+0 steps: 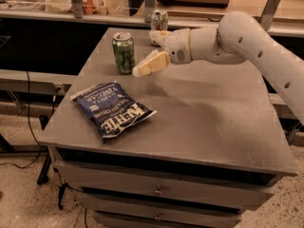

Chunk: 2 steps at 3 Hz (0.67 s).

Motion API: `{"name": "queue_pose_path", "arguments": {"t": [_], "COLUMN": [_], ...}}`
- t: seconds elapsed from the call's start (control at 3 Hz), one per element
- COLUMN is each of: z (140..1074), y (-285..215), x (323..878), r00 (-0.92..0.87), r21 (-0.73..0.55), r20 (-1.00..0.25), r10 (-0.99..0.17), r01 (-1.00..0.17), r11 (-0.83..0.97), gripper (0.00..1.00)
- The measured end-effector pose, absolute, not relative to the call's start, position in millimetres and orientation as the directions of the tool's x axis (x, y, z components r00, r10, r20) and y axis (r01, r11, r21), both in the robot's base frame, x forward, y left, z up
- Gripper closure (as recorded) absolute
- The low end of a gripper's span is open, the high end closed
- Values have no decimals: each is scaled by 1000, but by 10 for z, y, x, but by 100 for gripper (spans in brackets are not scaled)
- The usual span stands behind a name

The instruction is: Knock green can over

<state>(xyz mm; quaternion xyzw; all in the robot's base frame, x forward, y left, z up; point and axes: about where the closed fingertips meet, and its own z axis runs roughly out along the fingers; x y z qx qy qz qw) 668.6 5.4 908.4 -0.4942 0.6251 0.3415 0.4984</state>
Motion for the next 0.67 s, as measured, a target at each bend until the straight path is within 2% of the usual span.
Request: {"name": "queue_pose_path", "arguments": {"t": [0.67], "z": [9004], "y": [457], "x": [6828], "r00": [-18], "r21": [-28], "r20": [-984], "r10": [-176], "r01": [-967], "r11": [255], "gripper": [0]}}
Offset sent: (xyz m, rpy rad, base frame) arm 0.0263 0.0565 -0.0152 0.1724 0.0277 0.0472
